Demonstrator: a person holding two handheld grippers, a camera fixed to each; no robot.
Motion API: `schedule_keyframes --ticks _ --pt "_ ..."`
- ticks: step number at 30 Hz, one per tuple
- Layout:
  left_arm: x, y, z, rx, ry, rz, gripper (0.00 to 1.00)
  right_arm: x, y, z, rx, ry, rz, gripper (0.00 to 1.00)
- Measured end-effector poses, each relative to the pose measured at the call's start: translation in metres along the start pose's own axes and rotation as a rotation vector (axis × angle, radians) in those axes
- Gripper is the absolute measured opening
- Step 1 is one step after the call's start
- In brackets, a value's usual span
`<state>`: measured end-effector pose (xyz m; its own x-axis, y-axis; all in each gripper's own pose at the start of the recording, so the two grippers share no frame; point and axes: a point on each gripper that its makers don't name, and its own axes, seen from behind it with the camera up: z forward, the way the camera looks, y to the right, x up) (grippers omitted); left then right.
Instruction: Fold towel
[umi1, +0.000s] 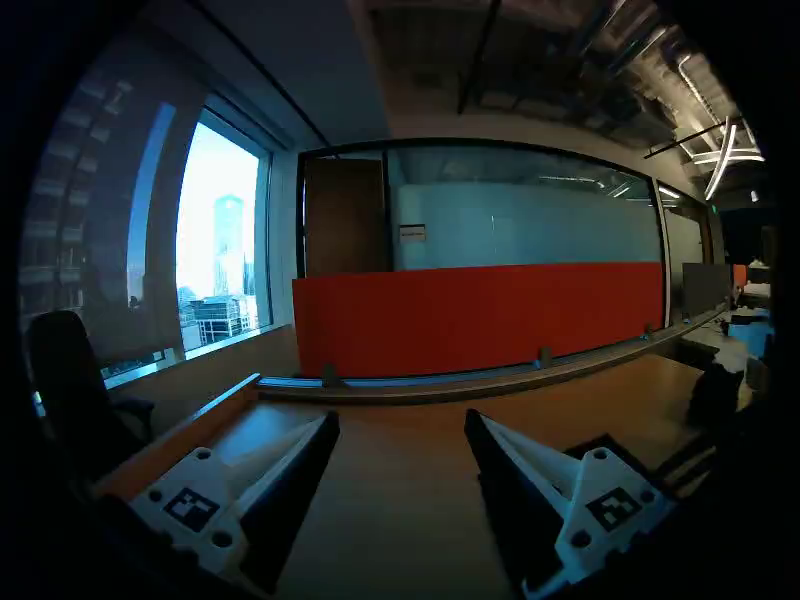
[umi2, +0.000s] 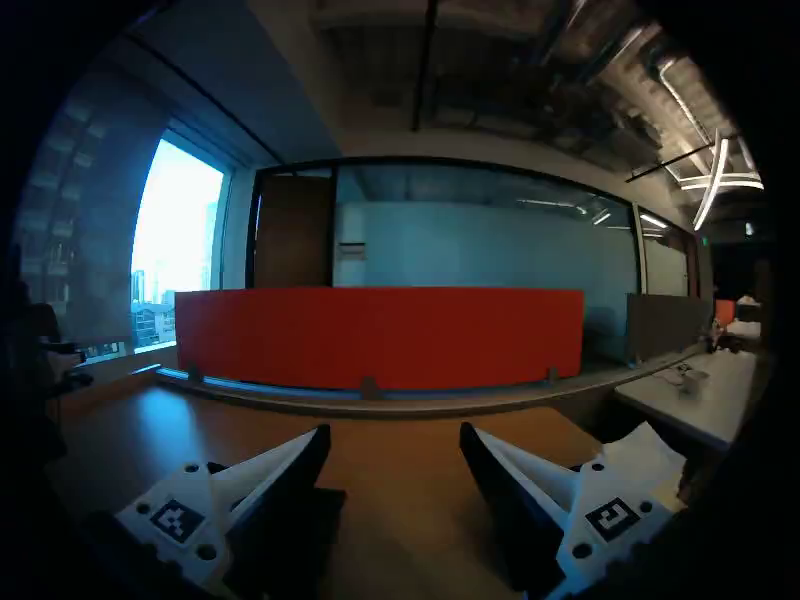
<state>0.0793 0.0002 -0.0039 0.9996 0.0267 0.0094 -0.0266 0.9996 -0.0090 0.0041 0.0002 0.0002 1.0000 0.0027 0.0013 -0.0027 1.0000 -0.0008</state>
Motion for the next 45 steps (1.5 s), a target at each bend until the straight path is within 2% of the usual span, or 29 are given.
schedule_keyframes --ticks 5,15,21,26,29,35,45 --pt "0.029 0.0 -0.006 -0.012 -0.015 0.012 0.93 0.026 0.0 -0.001 -0.003 -0.005 0.016 1.0" --pt "0.051 0.004 -0.012 -0.042 -0.046 0.014 0.93 0.046 -0.007 -0.001 0.027 -0.034 -0.009 1.0" --pt "0.054 0.016 -0.014 -0.11 -0.087 0.011 0.93 0.037 -0.008 0.0 0.047 -0.109 -0.059 1.0" --pt "0.057 0.029 -0.019 -0.181 -0.115 0.023 0.93 0.033 -0.023 -0.003 0.127 -0.158 -0.11 1.0" --pt "0.056 0.036 -0.022 -0.221 -0.127 0.033 0.93 0.034 -0.037 -0.007 0.191 -0.164 -0.134 1.0" --pt "0.042 0.049 -0.027 -0.291 -0.172 0.066 0.93 0.028 -0.051 -0.007 0.262 -0.201 -0.164 1.0" --pt "0.01 0.075 -0.032 -0.409 -0.264 0.118 0.93 0.003 -0.073 -0.014 0.39 -0.326 -0.205 1.0"
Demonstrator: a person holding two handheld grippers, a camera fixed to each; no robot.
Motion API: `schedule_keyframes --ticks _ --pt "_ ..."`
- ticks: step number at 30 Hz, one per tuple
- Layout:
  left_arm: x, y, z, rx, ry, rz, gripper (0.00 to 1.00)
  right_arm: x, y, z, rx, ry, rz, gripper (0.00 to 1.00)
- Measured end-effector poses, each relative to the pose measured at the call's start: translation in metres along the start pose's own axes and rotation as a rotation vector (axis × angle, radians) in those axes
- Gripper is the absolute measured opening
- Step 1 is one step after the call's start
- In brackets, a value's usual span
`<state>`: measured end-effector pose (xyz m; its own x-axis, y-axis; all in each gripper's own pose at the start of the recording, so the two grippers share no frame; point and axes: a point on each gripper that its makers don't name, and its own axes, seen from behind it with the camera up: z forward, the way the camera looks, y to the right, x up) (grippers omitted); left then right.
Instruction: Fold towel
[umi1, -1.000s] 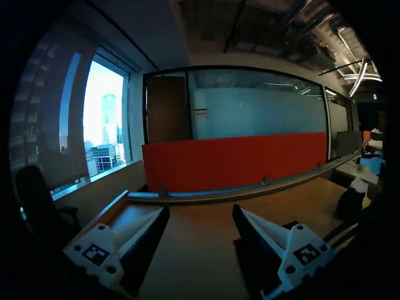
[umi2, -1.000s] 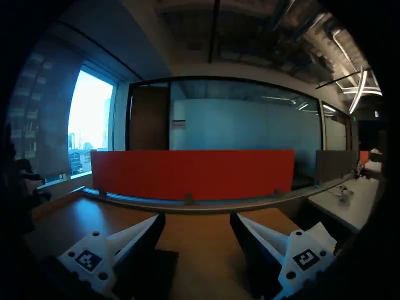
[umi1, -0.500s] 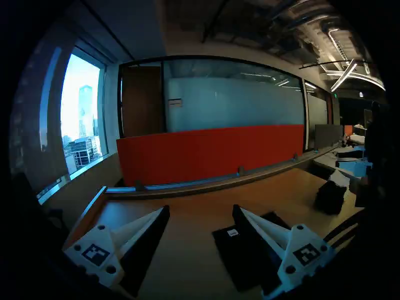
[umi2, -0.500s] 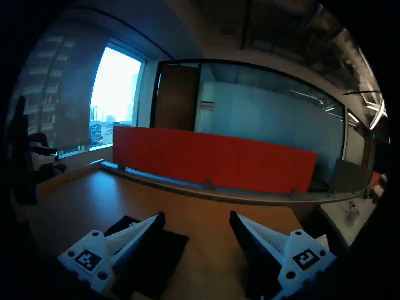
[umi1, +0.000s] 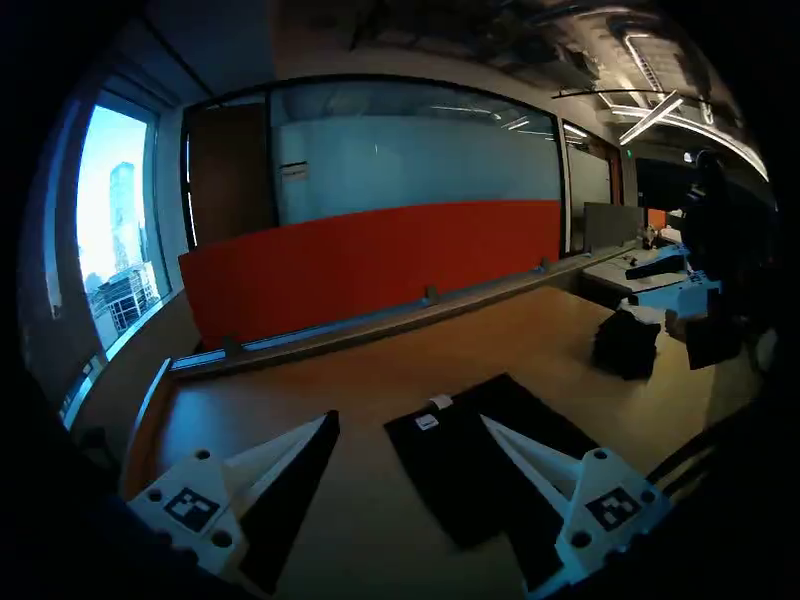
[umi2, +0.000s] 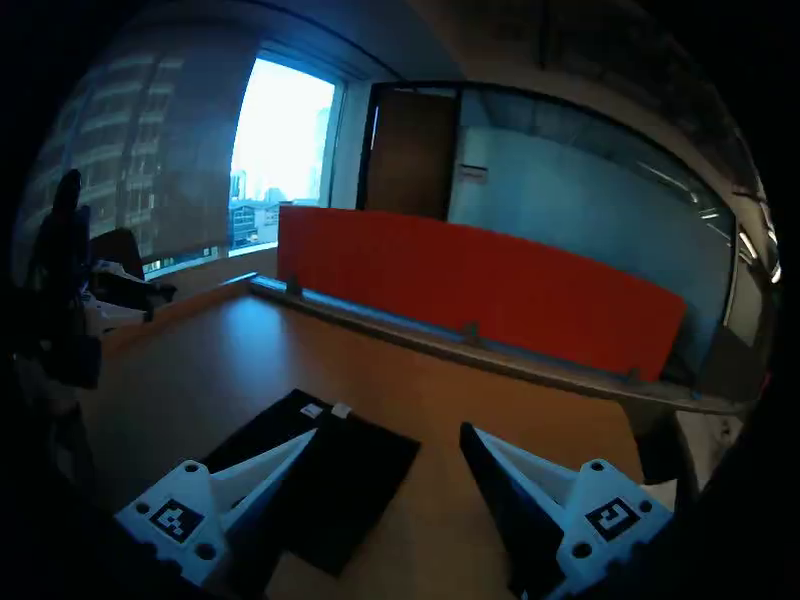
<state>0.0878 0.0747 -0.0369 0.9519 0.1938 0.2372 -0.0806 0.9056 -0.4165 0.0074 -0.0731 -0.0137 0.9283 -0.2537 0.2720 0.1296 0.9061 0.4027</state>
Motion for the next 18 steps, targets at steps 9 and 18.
schedule_keyframes --ticks 9,18 --pt "-0.022 0.009 0.013 -0.027 -0.039 0.018 0.93 -0.018 -0.011 0.008 0.033 -0.036 -0.047 1.0" --pt "-0.057 0.03 0.027 -0.076 -0.085 0.021 0.93 -0.057 -0.021 0.019 0.063 -0.097 -0.071 1.0"
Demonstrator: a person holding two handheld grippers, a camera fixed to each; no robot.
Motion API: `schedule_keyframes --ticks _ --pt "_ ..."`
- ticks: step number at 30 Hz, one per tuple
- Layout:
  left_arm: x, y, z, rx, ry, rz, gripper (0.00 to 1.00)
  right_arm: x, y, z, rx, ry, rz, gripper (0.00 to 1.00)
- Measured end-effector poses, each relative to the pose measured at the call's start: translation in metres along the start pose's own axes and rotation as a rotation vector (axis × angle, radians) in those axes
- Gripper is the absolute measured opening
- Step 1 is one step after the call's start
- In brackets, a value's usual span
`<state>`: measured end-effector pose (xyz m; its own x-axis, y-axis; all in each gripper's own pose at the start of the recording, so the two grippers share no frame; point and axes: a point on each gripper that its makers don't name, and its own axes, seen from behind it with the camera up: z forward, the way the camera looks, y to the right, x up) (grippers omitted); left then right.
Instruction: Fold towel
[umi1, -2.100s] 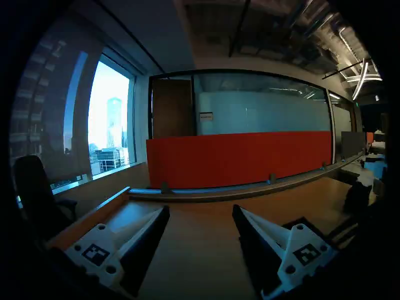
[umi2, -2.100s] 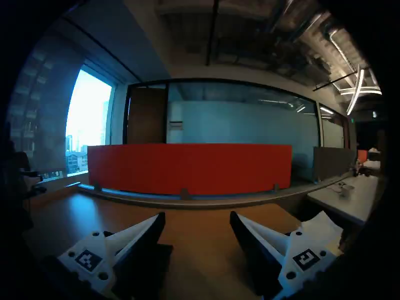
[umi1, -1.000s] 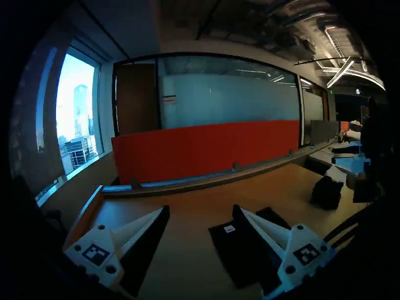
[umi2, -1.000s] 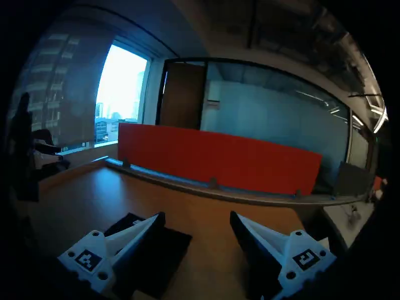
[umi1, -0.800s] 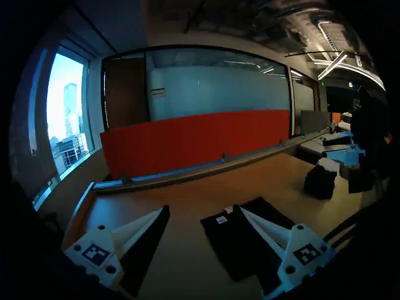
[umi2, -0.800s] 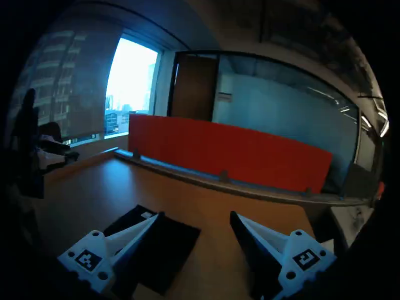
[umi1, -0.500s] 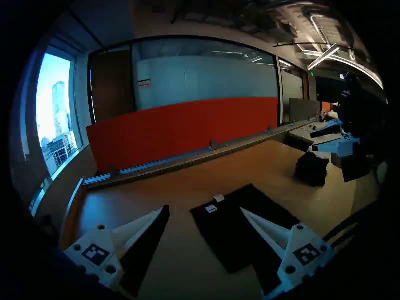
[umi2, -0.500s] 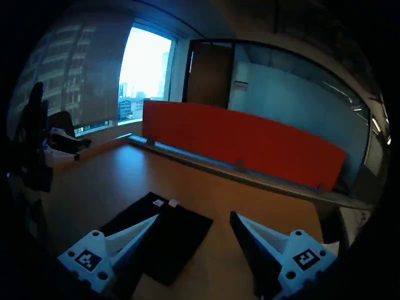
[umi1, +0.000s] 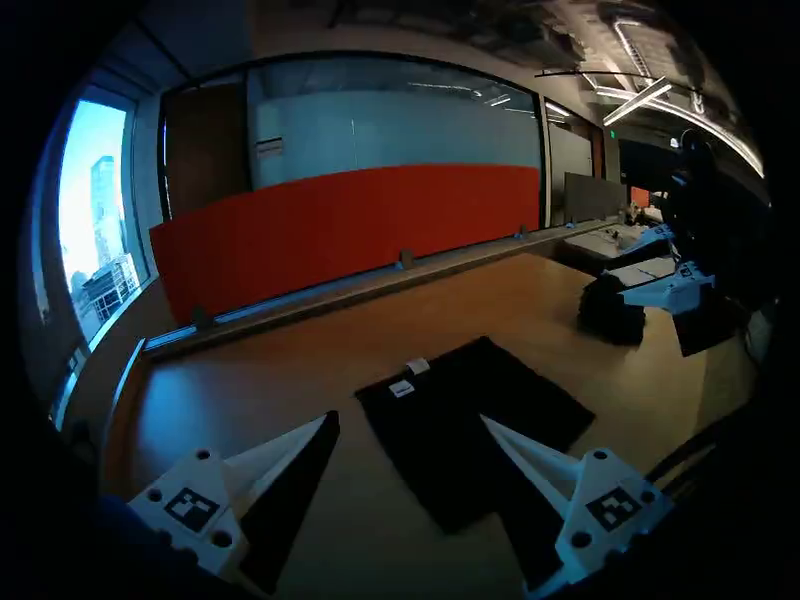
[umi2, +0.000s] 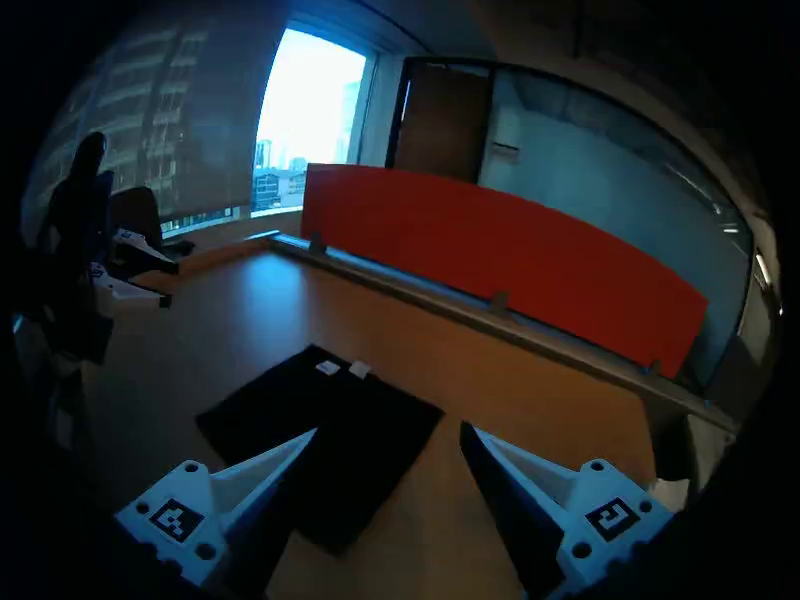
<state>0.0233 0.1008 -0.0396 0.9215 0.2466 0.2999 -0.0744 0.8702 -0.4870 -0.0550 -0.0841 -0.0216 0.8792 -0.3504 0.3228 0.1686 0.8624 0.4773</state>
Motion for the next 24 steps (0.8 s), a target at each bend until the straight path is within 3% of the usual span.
schedule_keyframes --ticks 16,24 --pt "-0.084 0.03 0.033 -0.063 -0.148 0.043 0.93 -0.072 -0.021 0.034 0.055 -0.109 -0.014 1.0" --pt "-0.116 0.036 0.05 -0.084 -0.2 0.036 0.93 -0.109 -0.041 0.049 0.113 -0.181 -0.026 1.0"
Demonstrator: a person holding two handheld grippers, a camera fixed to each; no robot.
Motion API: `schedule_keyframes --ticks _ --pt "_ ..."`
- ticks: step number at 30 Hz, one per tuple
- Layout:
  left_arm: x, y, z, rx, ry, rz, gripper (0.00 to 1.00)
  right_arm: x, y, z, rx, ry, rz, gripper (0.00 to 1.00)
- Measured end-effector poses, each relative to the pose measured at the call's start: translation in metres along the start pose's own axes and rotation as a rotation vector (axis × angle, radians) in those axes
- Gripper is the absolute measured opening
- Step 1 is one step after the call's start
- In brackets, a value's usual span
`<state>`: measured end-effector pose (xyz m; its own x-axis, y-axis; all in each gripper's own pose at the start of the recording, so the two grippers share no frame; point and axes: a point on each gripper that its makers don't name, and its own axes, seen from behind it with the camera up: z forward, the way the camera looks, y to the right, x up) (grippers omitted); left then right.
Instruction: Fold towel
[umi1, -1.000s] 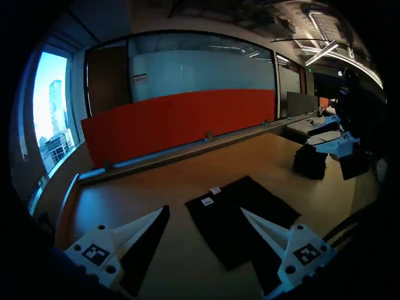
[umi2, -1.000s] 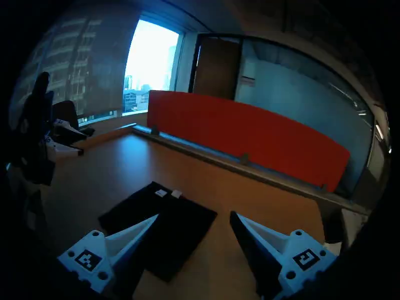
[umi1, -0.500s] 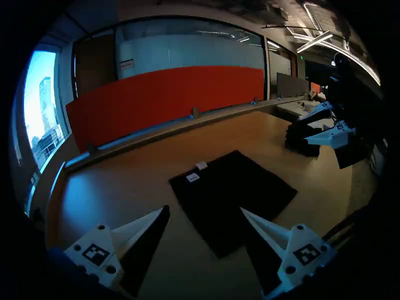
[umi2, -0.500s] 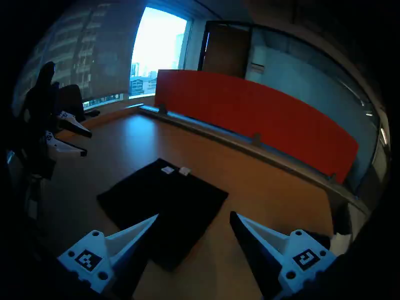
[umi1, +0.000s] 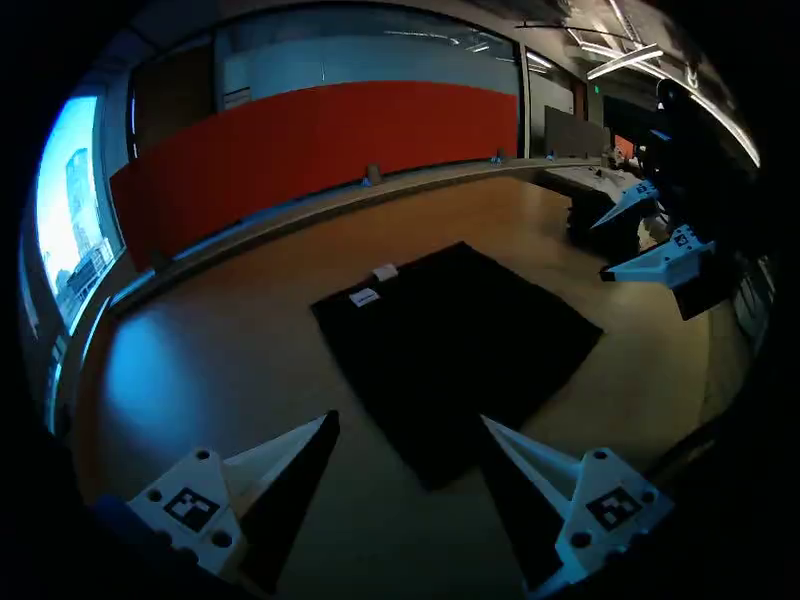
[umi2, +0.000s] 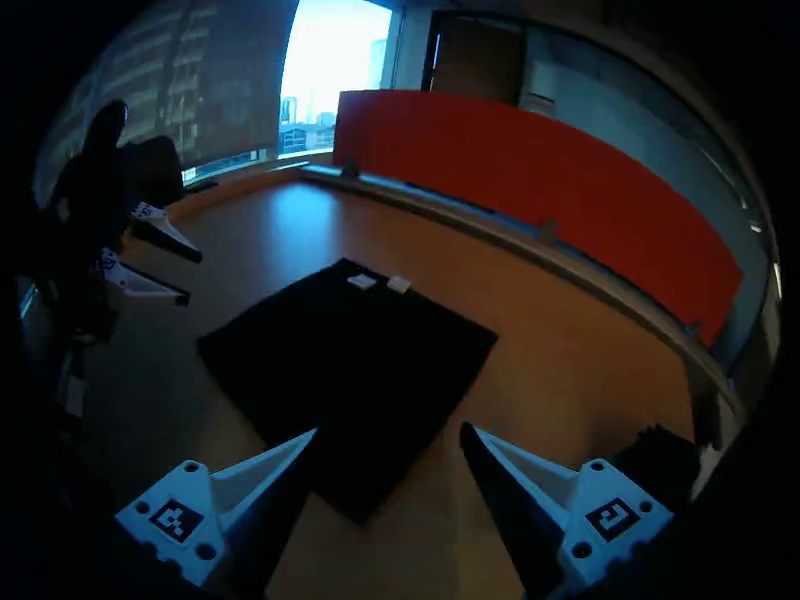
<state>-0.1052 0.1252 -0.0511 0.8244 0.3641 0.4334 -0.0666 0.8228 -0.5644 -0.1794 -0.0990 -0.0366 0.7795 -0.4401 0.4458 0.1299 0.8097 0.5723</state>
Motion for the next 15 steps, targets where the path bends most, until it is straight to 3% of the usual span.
schedule_keyframes --ticks 15 --pt "-0.055 0.014 0.029 -0.059 -0.137 -0.006 0.93 -0.058 -0.018 0.022 0.058 -0.14 -0.015 0.98"
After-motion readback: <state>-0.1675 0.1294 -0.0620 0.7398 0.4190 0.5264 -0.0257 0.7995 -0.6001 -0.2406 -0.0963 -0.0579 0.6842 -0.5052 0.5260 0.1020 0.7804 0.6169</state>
